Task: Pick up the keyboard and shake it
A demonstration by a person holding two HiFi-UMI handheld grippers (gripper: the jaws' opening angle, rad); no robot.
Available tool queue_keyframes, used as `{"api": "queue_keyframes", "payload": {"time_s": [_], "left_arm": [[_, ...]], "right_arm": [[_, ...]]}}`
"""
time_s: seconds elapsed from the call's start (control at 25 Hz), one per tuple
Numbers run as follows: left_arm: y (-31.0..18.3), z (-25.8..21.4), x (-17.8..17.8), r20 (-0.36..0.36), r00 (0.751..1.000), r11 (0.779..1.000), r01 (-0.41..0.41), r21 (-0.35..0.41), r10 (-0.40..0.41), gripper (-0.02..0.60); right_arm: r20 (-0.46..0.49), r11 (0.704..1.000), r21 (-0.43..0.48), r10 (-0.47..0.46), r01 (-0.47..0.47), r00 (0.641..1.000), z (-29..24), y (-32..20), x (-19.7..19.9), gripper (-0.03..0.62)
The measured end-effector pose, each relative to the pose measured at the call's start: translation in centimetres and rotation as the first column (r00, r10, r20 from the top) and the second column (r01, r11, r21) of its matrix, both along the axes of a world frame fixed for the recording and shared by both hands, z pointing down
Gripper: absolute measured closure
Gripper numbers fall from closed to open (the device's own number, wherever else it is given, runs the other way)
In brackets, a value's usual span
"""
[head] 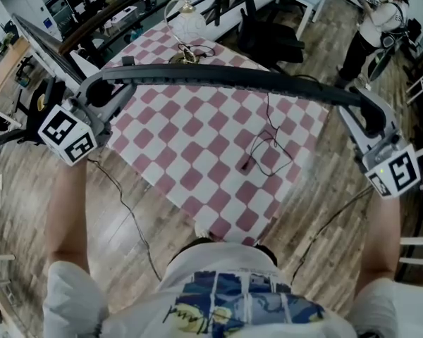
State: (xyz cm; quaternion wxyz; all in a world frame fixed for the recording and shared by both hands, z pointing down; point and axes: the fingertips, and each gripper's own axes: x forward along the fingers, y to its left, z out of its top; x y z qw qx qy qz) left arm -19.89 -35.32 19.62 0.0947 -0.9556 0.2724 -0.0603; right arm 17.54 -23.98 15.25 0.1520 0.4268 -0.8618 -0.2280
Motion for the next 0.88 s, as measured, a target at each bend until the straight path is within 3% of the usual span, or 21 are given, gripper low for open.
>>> {"api": "queue_keyframes", "payload": {"time_s": [0.24, 0.48, 0.88], "left_arm": [[-0.2, 4.3, 0.4, 0.013, 1.0, 0.993, 0.001, -0.121, 0.001, 0.443], [-0.2, 8.0, 1.3, 0.021, 1.0, 0.974, -0.009, -0.228, 0.014, 0.443], [0.7, 15.7, 1.9, 0.052, 0.998, 0.904, -0.002, -0.428, 0.027, 0.442]], "right_arm": [[0.052, 0.993, -0.117, -0.007, 0.013, 0.999, 3.4, -0.9, 0.5, 0.437], [0.114, 0.968, -0.251, 0.01, 0.019, 0.993, 7.6, -1.5, 1.7, 0.436], [0.169, 0.89, -0.454, 0.054, 0.029, 0.984, 15.3, -2.0, 2.9, 0.436]]}}
